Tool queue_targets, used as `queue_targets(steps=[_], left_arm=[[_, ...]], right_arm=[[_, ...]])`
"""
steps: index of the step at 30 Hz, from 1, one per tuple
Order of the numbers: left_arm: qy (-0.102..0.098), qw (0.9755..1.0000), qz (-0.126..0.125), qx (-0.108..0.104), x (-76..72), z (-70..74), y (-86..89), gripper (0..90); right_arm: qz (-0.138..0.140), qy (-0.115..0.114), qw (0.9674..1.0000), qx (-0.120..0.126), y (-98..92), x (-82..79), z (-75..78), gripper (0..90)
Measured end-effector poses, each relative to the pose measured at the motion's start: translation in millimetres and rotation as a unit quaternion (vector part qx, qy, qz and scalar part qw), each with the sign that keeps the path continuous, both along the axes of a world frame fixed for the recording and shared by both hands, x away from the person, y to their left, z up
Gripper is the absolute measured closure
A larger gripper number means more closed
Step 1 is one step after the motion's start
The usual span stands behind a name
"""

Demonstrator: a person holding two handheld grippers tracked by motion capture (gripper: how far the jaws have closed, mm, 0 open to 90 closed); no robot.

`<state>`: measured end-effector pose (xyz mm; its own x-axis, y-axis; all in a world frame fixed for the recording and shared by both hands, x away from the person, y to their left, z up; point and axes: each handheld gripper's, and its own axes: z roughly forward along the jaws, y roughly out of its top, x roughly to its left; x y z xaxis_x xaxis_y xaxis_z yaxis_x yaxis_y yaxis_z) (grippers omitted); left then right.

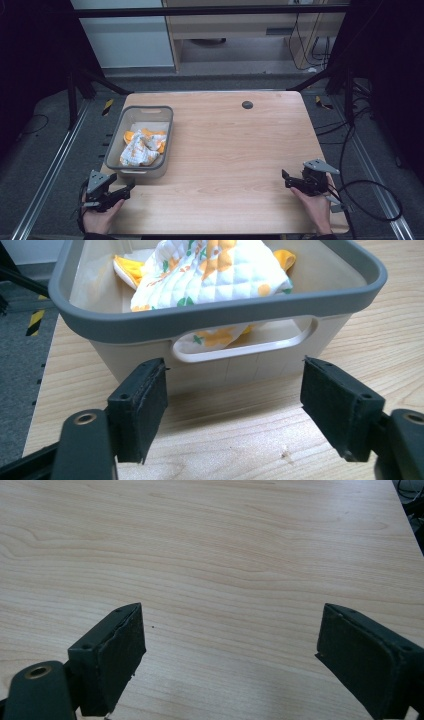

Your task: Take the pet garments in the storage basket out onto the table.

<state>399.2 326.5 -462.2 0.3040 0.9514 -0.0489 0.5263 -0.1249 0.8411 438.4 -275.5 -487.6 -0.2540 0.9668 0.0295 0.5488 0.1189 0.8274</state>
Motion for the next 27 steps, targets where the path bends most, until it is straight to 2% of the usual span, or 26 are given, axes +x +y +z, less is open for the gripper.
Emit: queue_targets(steps=[4,7,10,14,19,27], left_arm=[[0.002,0.9999,0.002,-0.016,0.1,7.1,4.1,26.6],[0.001,0.9998,0.004,-0.019,1.2,12.1,5.3,25.9],[-0.007,0.9994,0.005,-0.033,1.7,22.3,6.7,25.3],[-0.016,0.9994,0.001,-0.03,2.0,30.7,7.1,25.2],[-0.026,0.9988,-0.001,-0.041,3.4,45.8,10.7,25.4],[-0.036,0.9987,-0.006,-0.037,9.6,65.9,9.1,26.0]], right_arm=[[-0.003,0.0,1.0,0.0,-1.2,-1.3,0.5,11.9],[-0.002,0.002,1.0,-0.002,-0.7,-0.9,0.6,11.8],[-0.001,-0.001,1.0,-0.01,0.3,-0.5,0.7,11.6],[-0.001,-0.002,1.0,-0.008,2.1,-1.0,1.1,11.6],[0.004,-0.002,0.9999,-0.017,5.3,-0.7,0.4,11.6],[0.005,-0.004,0.9998,-0.021,6.0,-2.3,-0.6,11.6]])
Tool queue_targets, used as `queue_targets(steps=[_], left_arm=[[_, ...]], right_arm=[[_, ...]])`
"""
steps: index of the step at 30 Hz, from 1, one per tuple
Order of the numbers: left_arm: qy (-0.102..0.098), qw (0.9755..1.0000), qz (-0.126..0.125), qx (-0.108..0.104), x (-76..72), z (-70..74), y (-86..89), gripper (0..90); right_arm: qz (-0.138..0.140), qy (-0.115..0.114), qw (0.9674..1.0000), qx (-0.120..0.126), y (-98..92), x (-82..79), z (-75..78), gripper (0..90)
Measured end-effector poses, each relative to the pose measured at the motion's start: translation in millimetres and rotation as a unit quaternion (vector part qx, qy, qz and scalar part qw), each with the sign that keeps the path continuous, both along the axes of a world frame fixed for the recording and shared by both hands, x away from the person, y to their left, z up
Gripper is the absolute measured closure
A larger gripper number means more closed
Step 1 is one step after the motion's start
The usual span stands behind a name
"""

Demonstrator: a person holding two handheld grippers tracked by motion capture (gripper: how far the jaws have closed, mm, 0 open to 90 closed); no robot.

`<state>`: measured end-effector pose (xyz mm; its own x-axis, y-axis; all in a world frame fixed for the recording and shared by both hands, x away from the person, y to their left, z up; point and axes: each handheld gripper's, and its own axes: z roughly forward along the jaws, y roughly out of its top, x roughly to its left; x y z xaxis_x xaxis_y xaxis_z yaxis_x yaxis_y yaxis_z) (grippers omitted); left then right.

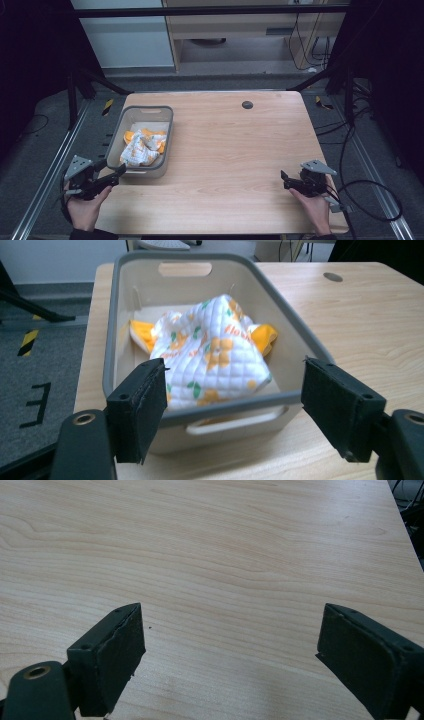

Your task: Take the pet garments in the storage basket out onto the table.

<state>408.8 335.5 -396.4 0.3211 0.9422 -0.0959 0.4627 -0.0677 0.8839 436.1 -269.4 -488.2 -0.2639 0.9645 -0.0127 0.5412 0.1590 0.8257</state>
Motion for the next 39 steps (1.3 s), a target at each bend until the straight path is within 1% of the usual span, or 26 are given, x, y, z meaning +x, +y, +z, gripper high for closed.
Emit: queue_targets(steps=[2,3,9,13,14,17,18,20,21,24,27,31,33,35,39], left_arm=[[-0.002,1.0,-0.002,0.006,2.7,6.0,-2.7,25.6],[-0.002,1.0,-0.004,0.006,4.3,8.7,-4.2,25.3],[-0.002,0.9999,-0.013,0.009,13.4,22.6,-9.2,25.1],[0.0,0.9997,-0.021,0.01,21.8,32.3,-9.0,25.0],[0.0,0.9997,-0.021,0.01,21.8,32.3,-9.0,25.0],[0.009,0.9995,-0.026,0.016,30.0,36.9,-9.3,24.5],[0.016,0.9992,-0.03,0.019,33.9,38.5,-9.3,24.2],[0.027,0.9988,-0.035,0.02,41.7,42.0,-8.2,24.1],[0.027,0.9988,-0.035,0.02,41.7,42.0,-8.2,24.3],[0.041,0.998,-0.04,0.027,49.6,45.4,-6.6,24.4],[0.058,0.9967,-0.044,0.038,55.2,46.6,-7.0,23.5],[0.074,0.9946,-0.048,0.055,62.4,46.1,-9.3,23.0],[0.085,0.9929,-0.053,0.065,67.2,45.4,-10.6,22.8],[0.093,0.9917,-0.055,0.069,71.9,45.2,-12.1,22.8],[0.111,0.9881,-0.062,0.087,82.0,45.0,-16.5,22.6]], right_arm=[[0.0,-0.001,1.0,-0.001,0.1,-0.3,-0.4,11.6],[0.0,-0.002,1.0,-0.005,0.0,-0.4,-0.8,11.6],[0.001,0.0,1.0,-0.007,1.4,-2.5,-0.9,11.6],[-0.001,0.003,1.0,-0.008,1.2,-2.7,-2.0,11.6],[-0.001,0.003,1.0,-0.008,1.2,-2.7,-2.0,11.6],[0.0,0.005,0.9999,-0.01,1.5,-3.2,-2.4,11.6],[-0.001,0.006,0.9999,-0.009,1.6,-3.2,-2.5,11.6],[-0.002,0.011,0.9999,-0.008,1.2,-2.8,-3.1,11.6],[-0.002,0.012,0.9999,-0.009,1.1,-2.6,-3.3,11.6],[-0.001,0.013,0.9999,-0.009,1.1,-2.2,-3.6,11.7],[0.0,0.013,0.9999,-0.01,1.3,-2.0,-3.8,11.8],[0.0,0.012,0.9998,-0.016,2.0,-1.2,-3.9,11.7],[-0.001,0.012,0.9998,-0.018,2.1,-0.7,-3.7,11.7],[-0.001,0.01,0.9998,-0.019,1.7,-0.6,-3.5,11.7],[0.0,0.009,0.9998,-0.018,1.6,-0.6,-3.3,11.7]])
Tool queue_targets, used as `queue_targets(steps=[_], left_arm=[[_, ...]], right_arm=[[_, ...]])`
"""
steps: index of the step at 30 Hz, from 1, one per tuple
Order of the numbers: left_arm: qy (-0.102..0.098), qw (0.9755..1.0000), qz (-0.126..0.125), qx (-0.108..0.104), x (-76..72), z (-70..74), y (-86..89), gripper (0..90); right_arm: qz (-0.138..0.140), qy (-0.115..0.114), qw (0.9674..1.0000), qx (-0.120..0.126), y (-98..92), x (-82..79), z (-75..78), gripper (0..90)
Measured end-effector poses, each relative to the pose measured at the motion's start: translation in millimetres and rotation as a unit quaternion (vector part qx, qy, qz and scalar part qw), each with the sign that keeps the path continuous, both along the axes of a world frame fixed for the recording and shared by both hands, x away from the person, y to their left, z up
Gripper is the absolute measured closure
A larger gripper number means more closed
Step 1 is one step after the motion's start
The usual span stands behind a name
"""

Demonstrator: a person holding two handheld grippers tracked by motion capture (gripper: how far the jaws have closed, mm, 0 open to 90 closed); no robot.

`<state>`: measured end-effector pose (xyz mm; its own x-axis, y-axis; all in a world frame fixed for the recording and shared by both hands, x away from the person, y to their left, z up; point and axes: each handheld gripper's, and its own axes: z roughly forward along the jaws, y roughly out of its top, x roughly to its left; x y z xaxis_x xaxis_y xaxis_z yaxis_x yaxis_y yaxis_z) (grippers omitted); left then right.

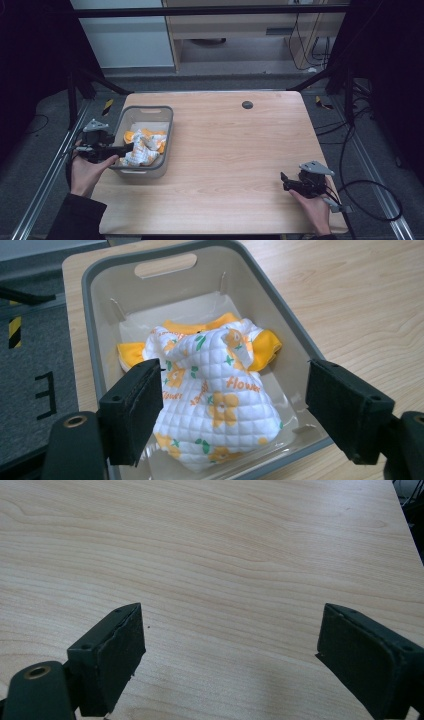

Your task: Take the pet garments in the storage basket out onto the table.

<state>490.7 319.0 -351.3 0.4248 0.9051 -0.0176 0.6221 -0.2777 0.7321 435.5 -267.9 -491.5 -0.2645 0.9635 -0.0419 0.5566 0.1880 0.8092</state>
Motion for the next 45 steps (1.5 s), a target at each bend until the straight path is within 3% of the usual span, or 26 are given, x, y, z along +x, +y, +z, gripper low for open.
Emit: queue_targets(steps=[5,11,17,31,36,45], left_arm=[[0.012,0.9998,-0.011,0.015,9.6,-0.2,-5.6,22.5],[0.041,0.9986,-0.015,0.032,22.5,-3.4,-8.4,22.6],[0.052,0.9979,-0.006,0.038,31.1,-8.8,-11.5,23.5],[0.099,0.9924,-0.006,0.072,47.7,-25.1,-22.0,23.6],[0.106,0.992,-0.007,0.068,51.2,-29.7,-24.2,24.0],[0.133,0.9888,-0.008,0.067,60.0,-49.0,-26.5,25.7]], right_arm=[[0.001,-0.002,1.0,0.001,0.1,-0.3,0.5,11.7],[0.002,-0.006,1.0,0.003,0.2,-0.5,1.2,11.7],[0.007,-0.014,0.9999,0.003,1.0,-0.8,2.0,11.7],[0.01,-0.01,0.9999,0.003,2.1,-0.4,1.9,11.7],[0.011,-0.007,0.9999,0.003,2.2,-0.1,1.7,11.5],[0.014,-0.004,0.9999,0.0,2.4,0.4,0.9,11.4]])
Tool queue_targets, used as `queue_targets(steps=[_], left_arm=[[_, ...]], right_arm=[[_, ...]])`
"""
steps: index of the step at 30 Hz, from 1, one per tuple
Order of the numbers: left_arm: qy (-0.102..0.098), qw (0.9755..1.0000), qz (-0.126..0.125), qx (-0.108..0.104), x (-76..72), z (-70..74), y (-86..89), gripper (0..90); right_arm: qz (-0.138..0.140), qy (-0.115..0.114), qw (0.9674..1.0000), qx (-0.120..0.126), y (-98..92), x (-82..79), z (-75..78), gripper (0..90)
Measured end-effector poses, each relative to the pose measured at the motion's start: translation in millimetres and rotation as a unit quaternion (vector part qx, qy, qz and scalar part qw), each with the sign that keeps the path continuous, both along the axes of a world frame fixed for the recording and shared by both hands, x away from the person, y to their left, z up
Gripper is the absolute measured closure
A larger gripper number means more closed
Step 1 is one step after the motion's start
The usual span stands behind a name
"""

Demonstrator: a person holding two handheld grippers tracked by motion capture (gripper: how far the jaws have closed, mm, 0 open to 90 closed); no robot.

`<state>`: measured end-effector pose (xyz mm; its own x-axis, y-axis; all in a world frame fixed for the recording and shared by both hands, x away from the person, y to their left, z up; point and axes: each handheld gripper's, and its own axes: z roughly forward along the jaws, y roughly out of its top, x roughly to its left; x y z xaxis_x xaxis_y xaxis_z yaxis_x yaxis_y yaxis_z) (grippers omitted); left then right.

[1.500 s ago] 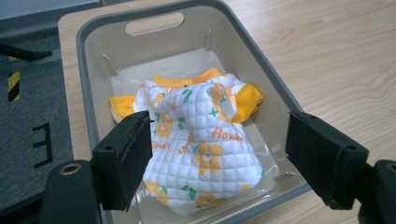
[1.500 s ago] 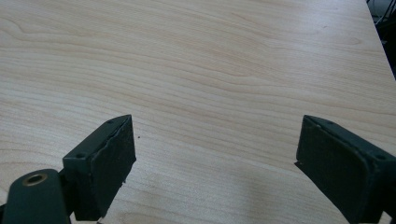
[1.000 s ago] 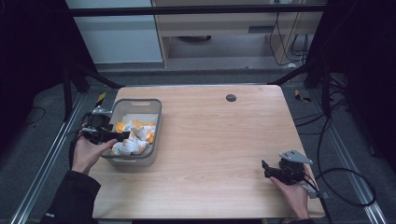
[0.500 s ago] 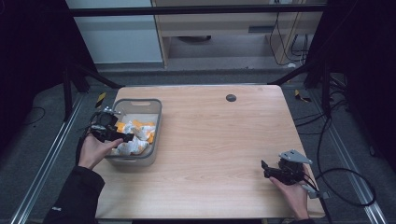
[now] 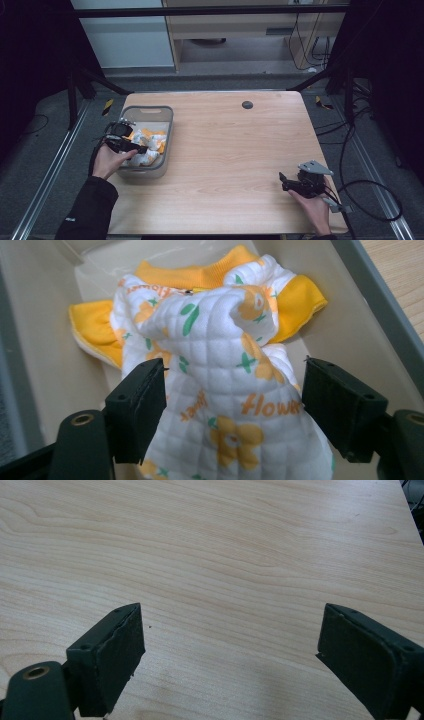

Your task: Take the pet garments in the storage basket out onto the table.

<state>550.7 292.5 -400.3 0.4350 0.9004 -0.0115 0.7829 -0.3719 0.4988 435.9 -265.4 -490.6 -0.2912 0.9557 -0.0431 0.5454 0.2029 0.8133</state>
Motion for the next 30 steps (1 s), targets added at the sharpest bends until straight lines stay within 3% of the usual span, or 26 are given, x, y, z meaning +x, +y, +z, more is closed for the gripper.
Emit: queue_targets(steps=[7,14,16,17,19,21,24,30], left_arm=[[0.015,0.9999,0.002,0.001,5.2,-11.3,-2.3,32.4],[0.031,0.9995,0.006,-0.003,8.2,-13.9,-0.2,48.5],[0.035,0.9993,0.009,-0.005,8.7,-14.2,0.7,57.5],[0.036,0.9993,0.009,-0.004,8.8,-14.5,1.1,57.5],[0.039,0.9992,0.008,0.001,8.6,-14.6,1.6,66.7],[0.042,0.9991,0.002,0.007,8.7,-14.4,2.0,68.2],[0.029,0.9995,0.002,0.014,7.2,-10.8,1.7,73.0],[0.01,0.9999,0.005,0.012,3.1,2.8,2.6,74.5]], right_arm=[[0.001,0.002,1.0,-0.001,0.4,0.2,-0.5,11.3],[0.003,0.005,1.0,-0.002,0.9,0.3,-1.0,11.3],[0.004,0.005,1.0,-0.001,0.9,0.4,-0.9,11.3],[0.004,0.005,1.0,-0.001,0.9,0.4,-0.9,11.3],[0.004,0.007,1.0,-0.001,1.2,0.4,-1.1,11.3],[0.004,0.008,1.0,-0.001,1.2,0.4,-1.2,11.3],[0.005,0.009,0.9999,-0.002,1.3,0.6,-1.3,11.3],[0.007,0.008,0.9999,-0.002,1.4,0.7,-1.5,11.3]])
